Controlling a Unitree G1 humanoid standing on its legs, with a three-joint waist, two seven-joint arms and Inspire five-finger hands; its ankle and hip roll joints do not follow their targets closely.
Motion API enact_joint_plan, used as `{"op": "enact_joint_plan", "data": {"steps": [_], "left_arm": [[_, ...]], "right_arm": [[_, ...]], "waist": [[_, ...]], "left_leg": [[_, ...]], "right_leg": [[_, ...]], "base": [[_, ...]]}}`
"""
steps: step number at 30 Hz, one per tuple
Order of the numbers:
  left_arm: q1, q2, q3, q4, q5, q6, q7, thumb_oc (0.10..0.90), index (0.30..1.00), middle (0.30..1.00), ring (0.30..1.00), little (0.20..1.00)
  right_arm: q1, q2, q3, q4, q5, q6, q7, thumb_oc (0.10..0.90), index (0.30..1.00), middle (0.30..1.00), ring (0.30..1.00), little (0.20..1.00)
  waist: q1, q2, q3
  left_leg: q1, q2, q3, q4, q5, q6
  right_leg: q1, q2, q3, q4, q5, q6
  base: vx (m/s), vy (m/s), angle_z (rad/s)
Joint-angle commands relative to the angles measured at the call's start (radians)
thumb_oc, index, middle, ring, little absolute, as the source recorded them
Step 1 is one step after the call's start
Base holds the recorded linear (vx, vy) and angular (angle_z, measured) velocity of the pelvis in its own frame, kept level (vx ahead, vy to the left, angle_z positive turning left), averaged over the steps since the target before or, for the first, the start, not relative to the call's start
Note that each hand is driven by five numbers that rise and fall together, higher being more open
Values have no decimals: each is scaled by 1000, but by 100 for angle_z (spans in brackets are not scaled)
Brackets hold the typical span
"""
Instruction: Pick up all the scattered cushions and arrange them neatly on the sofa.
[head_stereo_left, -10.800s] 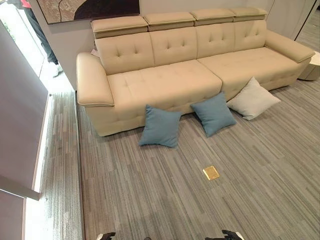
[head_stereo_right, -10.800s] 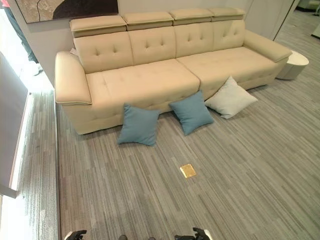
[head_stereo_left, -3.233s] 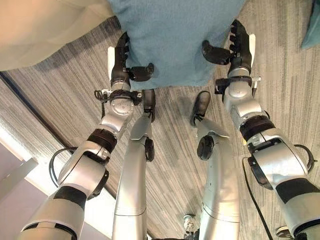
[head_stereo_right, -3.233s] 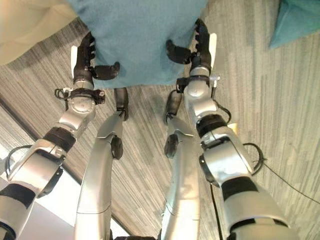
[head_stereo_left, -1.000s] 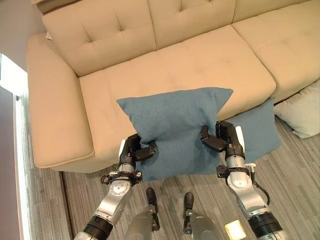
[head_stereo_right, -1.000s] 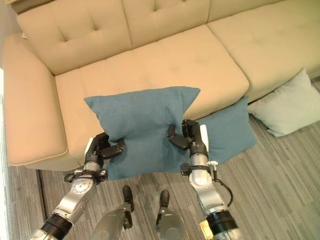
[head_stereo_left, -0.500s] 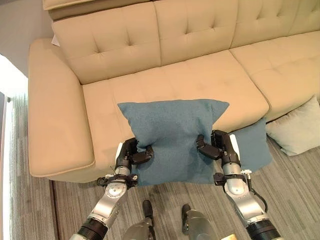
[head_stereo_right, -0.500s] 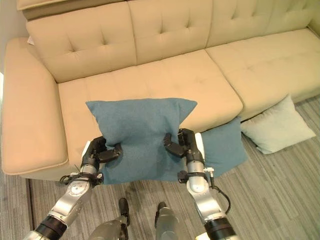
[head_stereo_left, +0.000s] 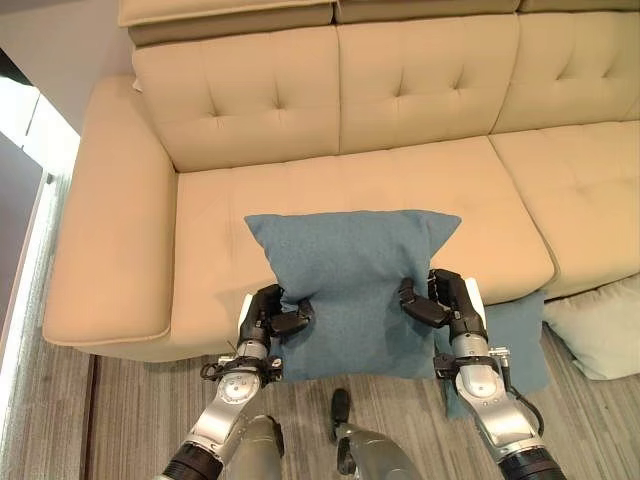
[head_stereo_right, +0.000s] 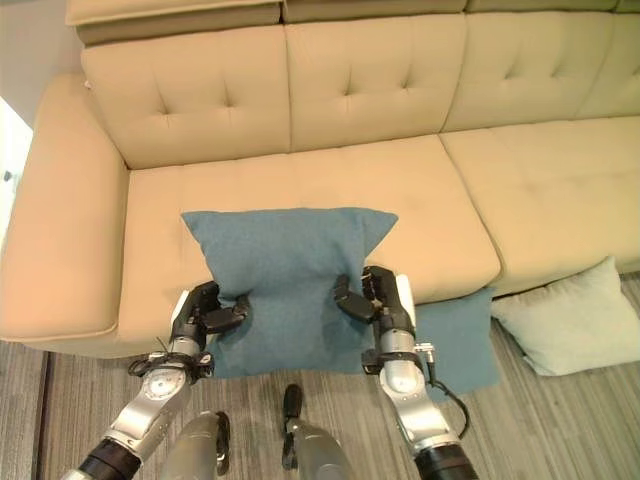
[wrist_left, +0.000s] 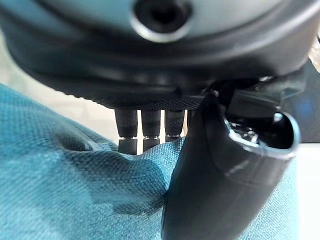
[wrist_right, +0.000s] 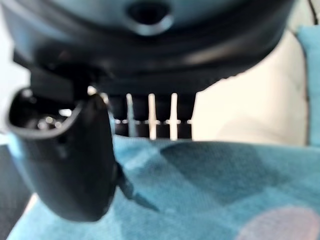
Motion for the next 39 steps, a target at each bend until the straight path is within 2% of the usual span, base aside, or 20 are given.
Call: {"op": "enact_joint_plan", "data": {"steps": [1,3,7,9,10,11,13,14,15,16,19,22,24,33,39], "left_arm": [[-69,-27,-5,-156,25,-112,-43,400,300,300,300,300],[-69,-24,0,-164,26,-108,-44,400,300,300,300,300],[-53,-28,0,-172,28,-108,-50,400,300,300,300,300],[-35,-18,-1,-182,38,-104,-55,400,300,300,300,300],[-36,-18,-1,-182,38,-103,-55,400,300,300,300,300],[-43,-8,5,-183,38,-102,-53,400,300,300,300,300],[-51,2,8,-184,40,-101,-45,400,300,300,300,300],[-52,2,8,-184,40,-101,-45,400,300,300,300,300],[-58,10,17,-186,48,-106,-36,400,300,300,300,300],[-58,10,17,-186,48,-106,-36,400,300,300,300,300],[-60,17,32,-189,61,-118,-40,400,300,300,300,300],[-67,12,41,-188,63,-120,-35,400,300,300,300,300],[-73,10,44,-192,68,-123,-43,400,300,300,300,300],[-93,12,67,-211,89,-134,-24,400,300,300,300,300],[-231,28,66,-181,120,-152,52,400,300,300,300,300]], "right_arm": [[-55,0,-16,-157,9,-136,-17,400,300,300,300,300],[-55,5,-20,-164,12,-135,-22,400,300,300,300,300],[-41,14,-19,-175,1,-135,-16,400,300,300,300,300],[-37,29,-11,-181,-12,-130,-4,400,300,300,300,300],[-38,29,-11,-181,-12,-130,-4,400,300,300,300,300],[-50,36,-5,-179,-22,-127,-2,400,300,300,300,300],[-67,40,3,-178,-26,-125,1,400,300,300,300,300],[-68,40,2,-178,-26,-125,1,400,300,300,300,300],[-78,45,3,-179,-27,-126,2,400,300,300,300,300],[-78,45,4,-179,-27,-126,2,400,300,300,300,300],[-81,42,-6,-183,-31,-130,10,400,300,300,300,300],[-78,42,-16,-174,-27,-131,3,400,300,300,300,300],[-59,41,-31,-180,-25,-132,2,400,300,300,300,300],[-78,26,-41,-172,-33,-137,-6,400,300,300,300,300],[-258,12,7,-144,-42,-147,-51,400,300,300,300,300]], "waist": [[7,2,-110],[22,10,-110],[26,22,-120],[32,12,-138],[34,14,-140],[37,12,-140],[32,10,-129],[34,13,-131],[31,22,-123],[32,22,-124],[22,30,-120],[4,19,-102],[0,6,-99],[9,4,-121],[22,12,-88]], "left_leg": [[59,-28,49,-186,-10,2],[35,-27,49,-279,43,-13],[68,-27,39,-359,81,-10],[112,-53,37,-349,57,19],[109,-50,37,-350,61,19],[138,-62,46,-357,40,41],[170,-73,52,-360,24,62],[167,-70,53,-361,27,62],[187,-67,57,-374,21,72],[187,-68,58,-375,22,73],[231,-75,47,-436,24,67],[244,-88,31,-453,22,59],[234,-102,17,-442,16,57],[223,-97,12,-460,11,45],[134,-82,-2,-411,8,30]], "right_leg": [[88,-33,31,19,-117,112],[120,-17,38,5,-132,113],[158,-11,48,12,-155,121],[157,-53,64,100,-180,147],[153,-51,65,99,-177,146],[116,-79,68,202,-172,170],[75,-106,77,313,-143,191],[71,-103,78,311,-138,190],[22,-111,80,391,-106,199],[19,-112,81,395,-107,200],[-50,-97,76,307,-113,184],[-100,-81,84,148,-54,188],[-75,-77,104,82,-38,193],[-29,-64,92,-14,-12,179],[-97,-65,75,5,-16,162]], "base": [[253,55,21],[247,71,5],[261,145,-17],[334,275,-32],[227,273,-58],[142,224,-44],[123,201,-12],[62,139,-3],[30,88,2],[94,146,5],[98,54,14],[64,-41,22],[53,-56,34],[39,-65,11],[-15,-69,4]]}}
